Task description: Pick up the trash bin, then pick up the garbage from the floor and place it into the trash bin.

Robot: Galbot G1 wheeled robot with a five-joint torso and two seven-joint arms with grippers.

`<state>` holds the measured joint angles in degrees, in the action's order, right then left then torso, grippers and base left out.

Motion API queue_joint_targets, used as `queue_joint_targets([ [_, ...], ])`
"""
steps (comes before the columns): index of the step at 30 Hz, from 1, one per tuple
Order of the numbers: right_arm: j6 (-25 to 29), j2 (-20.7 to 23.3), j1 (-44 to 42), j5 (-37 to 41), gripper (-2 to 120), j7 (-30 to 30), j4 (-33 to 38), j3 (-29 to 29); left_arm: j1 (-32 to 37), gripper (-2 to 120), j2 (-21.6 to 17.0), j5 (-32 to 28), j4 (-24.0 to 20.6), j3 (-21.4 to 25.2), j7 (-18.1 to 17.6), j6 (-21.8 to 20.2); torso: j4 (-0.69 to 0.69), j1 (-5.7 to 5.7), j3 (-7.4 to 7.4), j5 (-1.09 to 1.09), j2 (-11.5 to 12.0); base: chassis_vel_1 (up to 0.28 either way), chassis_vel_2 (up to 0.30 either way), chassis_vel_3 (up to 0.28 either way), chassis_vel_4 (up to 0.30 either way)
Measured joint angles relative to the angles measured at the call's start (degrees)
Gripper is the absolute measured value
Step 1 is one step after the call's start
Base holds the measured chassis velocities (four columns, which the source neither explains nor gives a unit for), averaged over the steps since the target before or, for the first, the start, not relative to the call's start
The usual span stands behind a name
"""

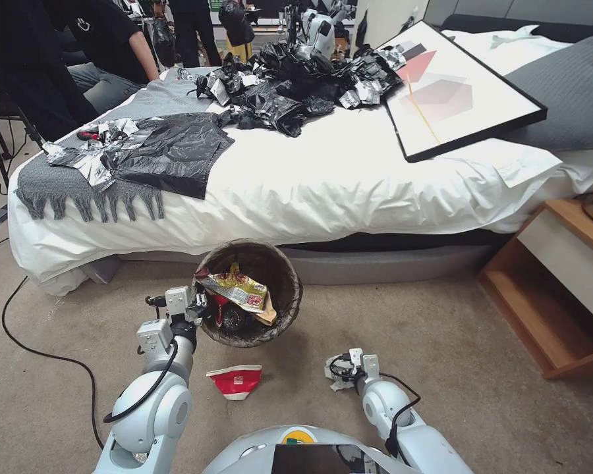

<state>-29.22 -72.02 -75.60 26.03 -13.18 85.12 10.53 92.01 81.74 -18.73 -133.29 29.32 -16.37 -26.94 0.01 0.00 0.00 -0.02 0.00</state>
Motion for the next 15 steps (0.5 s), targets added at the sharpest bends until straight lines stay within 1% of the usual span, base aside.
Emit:
queue_joint_targets([
  [1,0.2,0.0,-0.2,-0.4,72,0.2,-0.2,0.0,0.0,4,0.0,0.0,0.0,0.0,0.0,0.0,0.03,0.00,-0.01,-0.07,0.0,0.000,0.000,0.000,0.000],
  [2,0.2,0.0,-0.2,-0.4,72,0.2,-0.2,0.0,0.0,4,0.0,0.0,0.0,0.0,0.0,0.0,0.03,0.00,-0.01,-0.07,0.0,0.000,0.000,0.000,0.000],
  [3,0.5,0.0,-0.3,-0.7,69,0.4,-0.4,0.1,0.0,4,0.0,0.0,0.0,0.0,0.0,0.0,0.04,0.00,-0.01,-0.08,0.0,0.000,0.000,0.000,0.000],
  [4,0.8,-0.1,-0.4,-0.9,65,0.6,-0.6,0.2,-0.1,4,-0.1,0.0,-0.1,0.0,-0.1,0.0,0.04,0.00,-0.01,-0.06,0.0,0.000,0.000,0.000,0.000],
  [5,0.8,-0.1,-0.4,-0.9,65,0.6,-0.6,0.2,-0.1,4,-0.1,0.0,-0.1,0.0,-0.1,0.0,0.04,0.00,-0.01,-0.06,0.0,0.000,0.000,0.000,0.000],
  [6,0.8,-0.1,-0.3,-0.9,61,0.6,-0.9,0.2,-0.1,4,-0.1,0.0,-0.1,0.0,-0.1,0.0,-0.03,0.00,-0.01,0.00,0.0,0.000,0.000,0.000,0.000],
  [7,0.9,-0.1,-0.3,-0.9,59,0.6,-1.0,0.3,-0.2,4,-0.1,0.0,-0.1,0.0,-0.1,0.0,-0.03,0.00,-0.01,0.01,0.0,0.000,0.000,0.000,0.000],
  [8,0.9,-0.1,-0.3,-1.0,54,0.6,-1.1,0.3,-0.2,4,-0.1,0.0,-0.1,0.0,-0.1,0.0,-0.02,0.00,0.00,0.00,0.0,0.000,0.000,0.000,0.000],
  [9,0.9,-0.1,-0.3,-1.0,54,0.6,-1.1,0.3,-0.2,4,-0.1,0.0,-0.1,0.0,-0.1,0.0,-0.02,0.00,0.00,0.00,0.0,0.000,0.000,0.000,0.000],
  [11,1.2,-0.3,-0.2,-1.1,49,0.6,-1.3,0.3,-0.3,4,-0.1,-0.1,0.0,0.0,-0.1,0.0,0.00,0.00,-0.01,0.00,0.0,0.000,0.000,0.000,0.000],
  [12,1.2,-0.3,-0.1,-1.2,45,0.6,-1.5,0.3,-0.3,4,-0.1,-0.1,0.0,0.0,-0.1,0.0,0.00,0.00,-0.01,0.01,0.0,0.000,0.000,0.000,0.000],
  [14,1.3,-0.3,-0.1,-1.2,42,0.7,-1.5,0.3,-0.3,4,-0.1,-0.1,0.0,0.0,-0.1,0.0,-0.01,0.00,-0.01,0.01,0.0,0.000,0.000,0.000,0.000],
  [15,1.4,-0.4,0.0,-1.4,38,0.7,-1.6,0.3,-0.4,4,-0.1,-0.1,0.0,0.1,-0.1,0.0,-0.02,0.00,0.00,0.04,0.0,0.000,0.000,0.000,0.000],
])
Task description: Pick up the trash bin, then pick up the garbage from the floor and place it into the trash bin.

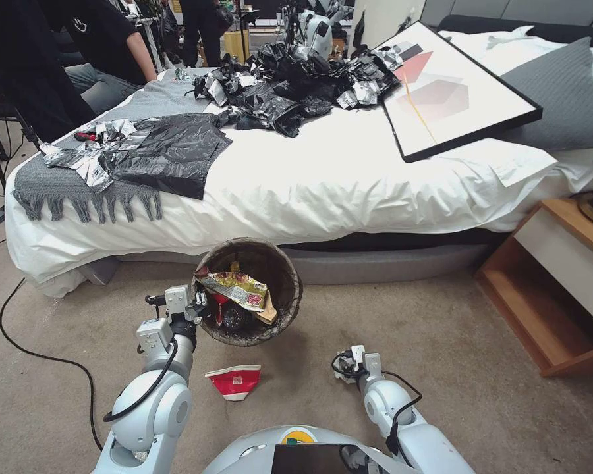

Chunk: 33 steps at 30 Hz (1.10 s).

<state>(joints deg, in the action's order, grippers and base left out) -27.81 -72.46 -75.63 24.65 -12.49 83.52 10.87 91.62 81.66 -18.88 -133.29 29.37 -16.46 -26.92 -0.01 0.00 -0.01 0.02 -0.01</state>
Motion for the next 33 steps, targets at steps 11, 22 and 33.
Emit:
queue_joint_targets([
  [11,0.7,-0.1,0.0,-0.6,7,0.2,-0.3,0.3,-0.2,4,0.0,-0.1,0.1,0.0,0.0,0.0,-0.01,0.00,0.01,0.02,0.0,0.000,0.000,0.000,0.000],
  [22,1.0,-0.1,-0.1,-1.1,0,0.3,-0.2,0.5,-0.2,4,0.0,-0.1,0.1,0.0,0.0,0.1,0.01,-0.01,0.01,0.00,0.0,0.000,0.000,0.000,0.000],
  [33,1.5,-0.1,-0.2,-1.6,0,0.4,0.1,0.7,-0.1,4,0.1,0.0,0.1,0.0,0.0,0.1,0.01,-0.01,0.01,0.00,0.0,0.000,0.000,0.000,0.000],
])
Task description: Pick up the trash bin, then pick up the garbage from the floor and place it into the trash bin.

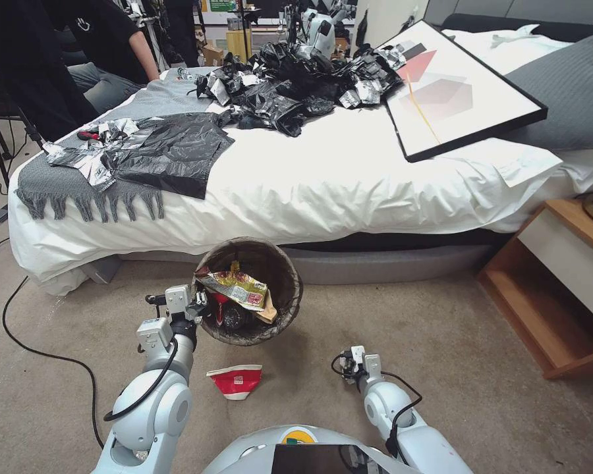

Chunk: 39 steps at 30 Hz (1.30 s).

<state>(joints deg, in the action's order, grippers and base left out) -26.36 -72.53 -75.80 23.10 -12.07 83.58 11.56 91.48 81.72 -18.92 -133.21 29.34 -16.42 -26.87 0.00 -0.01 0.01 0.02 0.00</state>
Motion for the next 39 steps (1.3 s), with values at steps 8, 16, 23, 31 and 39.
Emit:
queue_joint_targets([
  [8,3.2,0.2,-0.7,-0.1,0,-1.1,4.5,1.3,0.2,4,0.0,0.0,0.0,0.0,0.0,0.0,0.03,0.00,0.00,-0.03,0.0,0.000,0.000,0.000,0.000],
  [16,21.0,-0.1,-1.5,-9.7,0,-0.8,18.0,3.0,0.3,4,0.0,0.1,0.2,-0.1,0.0,0.0,0.00,0.00,0.00,-0.02,0.0,0.000,0.000,0.000,0.000],
  [23,44.1,-0.6,-1.4,-15.8,0,13.4,27.9,2.9,0.4,4,0.0,0.0,0.7,-0.6,-0.1,-0.4,0.01,0.00,0.00,-0.02,0.0,0.000,0.000,0.000,0.000],
  [31,49.6,0.2,-1.7,-16.2,0,25.2,36.7,0.5,0.6,4,0.1,-0.1,0.7,-0.9,-0.2,-0.8,0.01,0.00,-0.01,-0.03,0.0,0.000,0.000,0.000,0.000],
  [39,48.3,1.1,-1.1,-17.9,0,25.9,34.0,-5.0,0.8,4,0.3,-0.2,0.6,-1.4,-0.6,-1.5,0.00,0.00,-0.01,-0.02,0.0,0.000,0.000,0.000,0.000],
])
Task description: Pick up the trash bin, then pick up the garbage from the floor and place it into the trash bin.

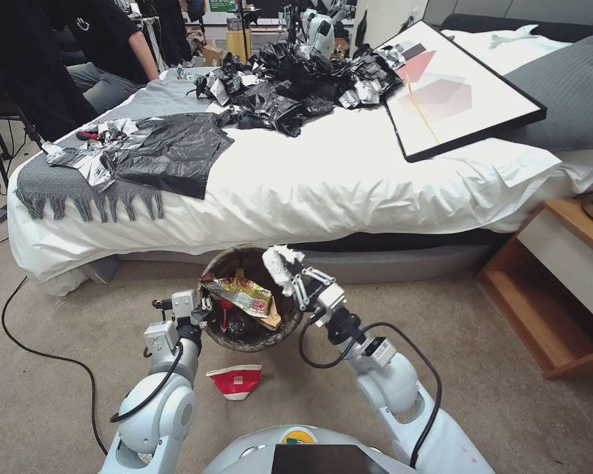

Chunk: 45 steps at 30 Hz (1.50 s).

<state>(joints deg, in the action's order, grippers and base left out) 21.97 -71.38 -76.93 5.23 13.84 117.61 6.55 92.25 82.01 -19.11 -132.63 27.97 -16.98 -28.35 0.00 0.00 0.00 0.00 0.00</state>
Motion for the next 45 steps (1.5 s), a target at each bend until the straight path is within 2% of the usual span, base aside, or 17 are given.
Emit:
queue_joint_targets([
  [11,-1.7,0.1,1.0,-0.3,0,-0.7,-4.6,-3.4,0.0,4,0.1,-0.2,-0.3,-0.2,-0.1,-0.5,0.00,0.00,0.00,0.00,0.0,0.000,0.000,0.000,0.000],
  [27,-3.4,-0.1,1.8,-0.1,0,-2.5,-8.1,-3.7,0.1,4,0.2,-0.2,-0.8,-0.4,-0.1,-0.6,0.00,0.00,0.00,0.00,0.0,0.000,0.000,0.000,0.000],
  [28,-3.5,-0.1,1.8,-0.1,12,-2.6,-8.2,-3.7,0.1,4,0.2,-0.2,-0.8,-0.4,-0.1,-0.6,0.00,0.00,0.00,0.00,0.0,0.000,0.000,0.000,0.000],
  [29,-3.6,-0.1,1.8,-0.1,18,-2.7,-8.4,-3.7,0.1,4,0.2,-0.2,-0.8,-0.4,-0.1,-0.6,0.00,0.00,0.00,0.00,0.0,0.000,0.000,0.000,0.000],
  [31,-3.6,-0.1,1.8,-0.1,19,-2.7,-8.4,-3.7,0.1,4,0.2,-0.2,-0.8,-0.4,-0.1,-0.6,0.00,0.00,0.00,0.00,0.0,0.000,0.000,0.000,0.000],
  [32,-3.6,-0.1,1.7,-0.1,28,-2.7,-8.5,-3.8,0.2,4,0.2,-0.2,-0.9,-0.5,-0.1,-0.6,0.00,0.00,0.00,0.00,0.0,0.000,0.000,0.000,0.000],
  [35,-3.6,-0.1,1.7,-0.1,35,-2.7,-8.5,-3.9,0.2,4,0.3,-0.2,-0.9,-0.5,-0.1,-0.6,0.00,0.00,0.00,0.00,0.0,0.000,0.000,0.000,0.000],
  [37,-3.7,-0.1,1.7,-0.2,51,-2.7,-8.7,-4.1,0.4,4,0.3,-0.2,-0.9,-0.6,-0.1,-0.6,0.00,0.00,0.00,0.00,0.0,0.000,0.000,0.000,0.000],
  [40,-3.8,-0.2,1.8,-0.2,55,-2.7,-8.8,-4.2,0.5,4,0.3,-0.2,-1.0,-0.7,-0.1,-0.6,0.00,0.00,0.00,0.00,0.0,0.000,0.000,0.000,0.000],
  [42,-3.8,-0.2,1.9,-0.2,68,-2.7,-8.9,-4.3,0.6,4,0.3,-0.4,-1.1,-0.7,-0.1,-0.7,0.00,0.00,0.00,0.00,0.0,0.000,0.000,0.000,0.000],
  [43,-3.8,-0.2,1.9,-0.2,68,-2.7,-8.9,-4.3,0.6,4,0.3,-0.4,-1.1,-0.7,-0.1,-0.7,0.00,0.00,0.00,0.00,0.0,0.000,0.000,0.000,0.000],
  [45,-3.8,-0.1,2.0,-0.2,76,-2.8,-9.0,-4.3,0.6,4,0.3,-0.5,-1.1,-0.8,-0.2,-1.0,0.00,0.00,0.00,0.00,0.0,0.000,0.000,0.000,0.000],
])
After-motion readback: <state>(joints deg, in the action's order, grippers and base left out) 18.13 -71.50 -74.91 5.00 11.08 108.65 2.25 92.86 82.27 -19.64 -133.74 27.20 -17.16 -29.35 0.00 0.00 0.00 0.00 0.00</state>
